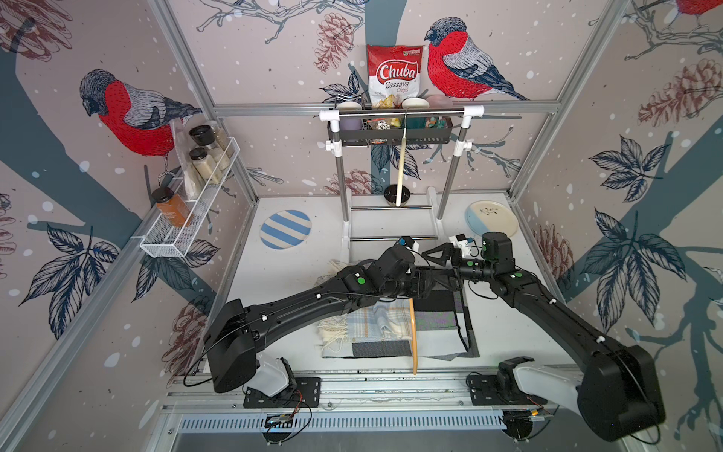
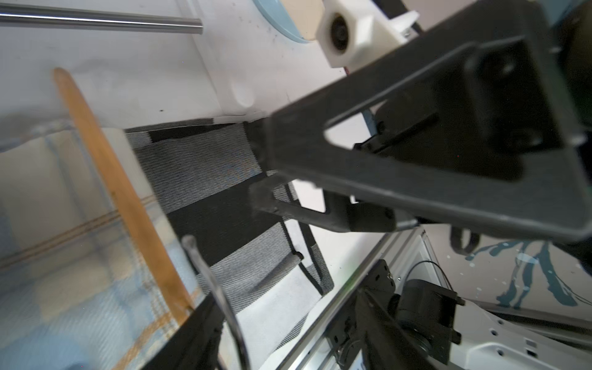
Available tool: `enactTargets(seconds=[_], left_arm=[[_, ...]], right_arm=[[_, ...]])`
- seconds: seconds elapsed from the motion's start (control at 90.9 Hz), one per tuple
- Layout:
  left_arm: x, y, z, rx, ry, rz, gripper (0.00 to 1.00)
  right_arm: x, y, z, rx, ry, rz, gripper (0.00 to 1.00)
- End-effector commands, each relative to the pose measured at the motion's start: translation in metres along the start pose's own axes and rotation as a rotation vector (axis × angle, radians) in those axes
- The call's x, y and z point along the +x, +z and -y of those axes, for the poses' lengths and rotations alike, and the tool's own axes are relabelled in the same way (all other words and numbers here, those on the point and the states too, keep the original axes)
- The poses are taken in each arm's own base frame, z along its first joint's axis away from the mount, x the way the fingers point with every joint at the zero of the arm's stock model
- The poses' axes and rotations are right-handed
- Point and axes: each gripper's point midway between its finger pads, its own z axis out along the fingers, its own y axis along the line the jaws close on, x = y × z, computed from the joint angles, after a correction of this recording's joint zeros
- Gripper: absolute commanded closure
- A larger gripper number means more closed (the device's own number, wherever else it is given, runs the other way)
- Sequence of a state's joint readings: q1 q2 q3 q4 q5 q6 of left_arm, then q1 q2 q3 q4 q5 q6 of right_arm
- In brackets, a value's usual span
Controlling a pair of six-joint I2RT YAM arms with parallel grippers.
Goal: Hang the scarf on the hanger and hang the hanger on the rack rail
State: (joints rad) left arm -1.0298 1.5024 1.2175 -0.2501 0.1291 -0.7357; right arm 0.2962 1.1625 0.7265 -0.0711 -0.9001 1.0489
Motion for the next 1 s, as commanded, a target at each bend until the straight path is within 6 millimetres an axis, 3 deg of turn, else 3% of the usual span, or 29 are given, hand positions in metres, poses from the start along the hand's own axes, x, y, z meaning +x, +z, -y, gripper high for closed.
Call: enactTargets(seconds=[0.0, 0.22, 0.385, 0.66, 0.814, 0.935, 0.99], left_arm=[[-0.005, -0.001, 0.02, 0.064, 0.058, 0.0, 0.31], [-0.005, -0.009, 0.012, 0.001, 0.108, -0.012, 0.23], [-0.005, -0.024, -0.007, -0.066, 0.109, 0.025, 0.24], [0.006, -0.052, -0.056, -0.163, 0.047, 0.055, 0.26], [0.013, -0.064, -0.087, -0.247, 0.019, 0.056, 0.27], [0.03, -0.063, -0.116, -0.318, -0.011, 0.01, 0.24], [0.04, -0.059, -0.132, -0.357, -0.027, -0.029, 0.2]], right_arm=[[0.005, -0.004, -0.001, 0.03, -0.012, -0.013, 0.0], [0.016, -0.013, 0.034, 0.234, -0.001, -0.038, 0.02], [0.02, -0.02, 0.053, 0.339, -0.008, -0.037, 0.17], [0.027, -0.027, 0.073, 0.507, -0.078, -0.064, 0.49], [0.031, -0.026, 0.077, 0.556, -0.111, -0.086, 0.8], [0.031, -0.026, 0.078, 0.574, -0.13, -0.089, 0.99], [0.031, -0.025, 0.078, 0.578, -0.138, -0.094, 1.0]])
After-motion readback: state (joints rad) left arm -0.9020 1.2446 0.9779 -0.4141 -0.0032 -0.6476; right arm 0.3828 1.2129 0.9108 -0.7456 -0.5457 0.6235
